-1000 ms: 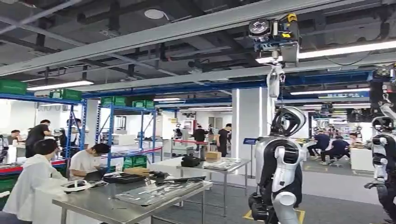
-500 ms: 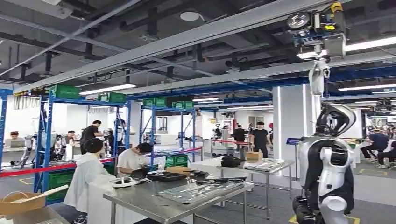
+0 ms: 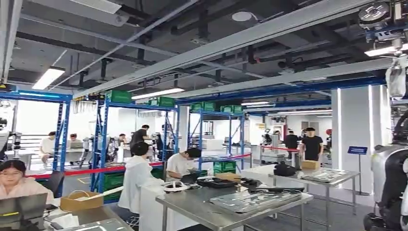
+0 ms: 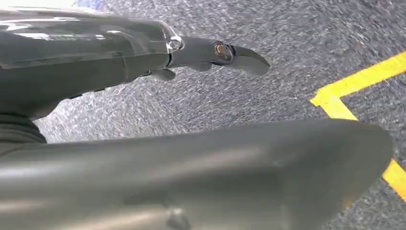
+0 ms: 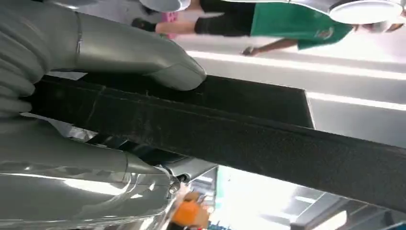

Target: Take the parts from the cabinet and place them on the table.

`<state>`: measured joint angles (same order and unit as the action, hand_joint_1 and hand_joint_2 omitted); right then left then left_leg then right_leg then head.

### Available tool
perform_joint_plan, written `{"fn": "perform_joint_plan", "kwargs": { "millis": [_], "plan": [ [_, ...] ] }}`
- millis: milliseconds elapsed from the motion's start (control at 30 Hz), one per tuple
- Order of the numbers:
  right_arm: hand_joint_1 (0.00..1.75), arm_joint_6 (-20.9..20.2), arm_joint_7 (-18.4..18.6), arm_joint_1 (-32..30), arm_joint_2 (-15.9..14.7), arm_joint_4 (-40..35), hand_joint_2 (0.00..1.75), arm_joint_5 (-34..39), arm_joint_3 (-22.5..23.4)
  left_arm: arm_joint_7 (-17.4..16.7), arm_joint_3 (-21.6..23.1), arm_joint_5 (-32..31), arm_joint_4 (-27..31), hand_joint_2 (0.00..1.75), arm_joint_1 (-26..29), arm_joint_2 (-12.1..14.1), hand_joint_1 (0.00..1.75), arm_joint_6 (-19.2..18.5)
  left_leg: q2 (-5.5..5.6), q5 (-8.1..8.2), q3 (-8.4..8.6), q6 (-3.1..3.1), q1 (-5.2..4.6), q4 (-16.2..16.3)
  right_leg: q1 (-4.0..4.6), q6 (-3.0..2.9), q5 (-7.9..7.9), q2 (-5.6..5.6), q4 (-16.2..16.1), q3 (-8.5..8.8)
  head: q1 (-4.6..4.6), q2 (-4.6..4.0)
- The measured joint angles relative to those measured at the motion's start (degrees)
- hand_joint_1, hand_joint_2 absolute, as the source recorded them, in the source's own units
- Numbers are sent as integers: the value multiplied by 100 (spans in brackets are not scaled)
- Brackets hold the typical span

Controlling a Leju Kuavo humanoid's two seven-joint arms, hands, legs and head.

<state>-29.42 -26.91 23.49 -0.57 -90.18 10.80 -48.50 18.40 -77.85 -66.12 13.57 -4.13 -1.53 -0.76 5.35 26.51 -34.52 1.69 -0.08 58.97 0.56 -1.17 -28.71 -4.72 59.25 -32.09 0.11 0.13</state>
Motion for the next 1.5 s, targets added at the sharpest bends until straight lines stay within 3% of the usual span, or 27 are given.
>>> {"fn": "perform_joint_plan", "kwargs": {
  "millis": [133,200,233,300,333,367,433,467,500,533,633,667,700,733,800,833,867,933,967,1000,1033,1167,1233,1300,1367,1433,1500],
  "plan": [
    [175,-7,7,47,18,-2,175,15,2,-2,-7,7,0,175,54,0,0,-2,220,-65,-67,-109,43,-35,5,2,36,175,-164,45,-2,0],
    [175,-13,22,70,61,-2,175,28,2,-4,-13,9,0,175,58,-2,0,-4,-212,156,-156,-131,11,190,-37,-23,88,317,-267,86,0,0],
    [175,-22,24,85,61,-2,175,31,4,-4,-13,9,0,175,33,-2,0,-4,-332,386,-333,-167,25,562,-38,-24,88,399,-267,83,0,0],
    [175,-26,42,74,61,17,175,31,2,-2,-15,11,0,175,2,-2,0,-4,-420,756,-748,-232,67,1447,-38,-26,82,578,-266,75,0,0],
    [175,-28,42,70,61,28,175,35,0,-2,-15,11,0,175,4,-2,0,-6,-438,797,-859,-264,98,1693,-45,-21,78,657,-266,73,0,0],
    [175,-28,48,67,61,33,175,39,0,-2,-15,11,0,175,16,-2,0,-19,-460,708,-819,-296,133,1630,-55,-7,69,726,-265,77,0,0],
    [175,-28,50,71,63,33,175,50,0,-2,-15,9,0,175,39,-2,0,-39,-553,269,-410,-365,199,846,-80,44,37,848,-253,98,0,0],
    [175,-28,52,80,68,35,175,55,0,-2,-15,9,0,175,35,0,0,-44,-718,43,-141,-402,221,344,-87,87,10,896,-229,115,0,0],
    [175,-33,52,91,72,33,175,57,0,0,-15,11,-2,175,17,-7,0,-50,-1033,69,6,-447,194,62,-54,145,-28,943,-193,109,0,0],
    [175,-35,59,100,72,33,175,59,7,2,-15,9,0,175,-1,-9,0,-52,-945,49,-10,-313,178,34,-30,187,-56,978,-148,98,-2,0],
    [175,-42,61,112,85,33,175,63,4,2,-20,9,0,175,26,-4,0,-52,-781,61,-47,-172,115,45,-67,242,-64,1142,-177,147,-4,0],
    [175,-42,61,124,88,31,175,66,4,2,-22,9,0,175,30,0,0,-52,-728,39,-38,-121,128,28,-94,290,-114,1087,-159,146,-4,0],
    [175,-42,61,128,90,26,175,68,7,9,-22,9,0,175,35,0,0,-52,-678,31,-43,-91,130,27,-121,293,-265,776,1,94,-4,0],
    [175,-44,61,126,90,28,175,74,13,20,-22,9,0,175,23,2,0,-52,-622,30,-44,-60,127,27,-121,281,-486,615,366,-64,-4,0],
    [175,-44,63,114,79,37,175,76,15,24,-22,9,0,175,1,18,0,-52,-480,29,-48,-11,93,30,-116,274,-921,517,1380,-554,-4,0],
    [175,-46,63,105,77,44,175,79,13,24,-22,9,0,175,0,18,0,-52,-412,30,-47,-6,68,30,-114,253,-979,504,1718,-737,-4,0],
    [175,-46,66,96,77,48,175,79,13,22,-24,9,0,175,3,18,0,-52,-335,27,-40,0,48,32,-101,224,-902,494,1767,-797,-4,0],
    [175,-46,72,96,77,46,175,79,13,20,-24,9,0,175,7,18,0,-52,-166,28,-22,1,31,32,-39,115,-379,423,1043,-532,-4,0],
    [175,-46,72,104,77,44,175,81,13,20,-24,9,0,175,4,15,0,-52,-93,28,-16,1,36,32,1,53,-61,282,484,-306,-4,0],
    [175,-50,72,118,77,44,175,81,15,17,-24,11,0,175,5,7,0,-55,-36,26,-28,0,65,27,34,-8,118,-19,50,-161,-2,0],
    [175,-50,72,115,77,44,175,85,15,15,-24,9,0,175,-6,-7,0,-55,29,18,-50,-13,46,37,1,-43,106,-121,-27,-124,-2,0],
    [175,-50,79,136,101,33,175,96,20,-9,-31,20,0,175,41,-2,0,-52,204,-21,-93,-116,77,-20,-5,-37,127,170,-244,-22,-2,0],
    [175,-50,85,139,129,31,175,109,20,-13,-31,28,0,175,31,0,0,-52,-295,236,-203,-165,50,248,-20,-36,168,300,-335,38,0,0],
    [175,-35,107,116,127,46,175,111,22,-15,-31,63,0,175,-13,20,0,-55,-431,686,-618,-246,96,1144,-21,-30,157,448,-331,41,2,0],
    [175,-24,111,96,129,74,175,131,22,-26,-35,79,0,175,-3,24,0,-61,-461,763,-822,-317,148,1611,-39,-16,150,545,-327,38,2,0],
    [175,-11,116,89,131,92,175,149,24,-44,-37,83,0,175,21,28,0,-66,-494,404,-517,-393,205,1064,-76,34,124,582,-308,44,2,0],
    [175,-9,116,93,142,92,175,155,24,-44,-37,85,0,175,15,39,0,-68,-563,40,14,-490,278,54,-126,139,57,602,-203,41,2,0]
  ]
}}
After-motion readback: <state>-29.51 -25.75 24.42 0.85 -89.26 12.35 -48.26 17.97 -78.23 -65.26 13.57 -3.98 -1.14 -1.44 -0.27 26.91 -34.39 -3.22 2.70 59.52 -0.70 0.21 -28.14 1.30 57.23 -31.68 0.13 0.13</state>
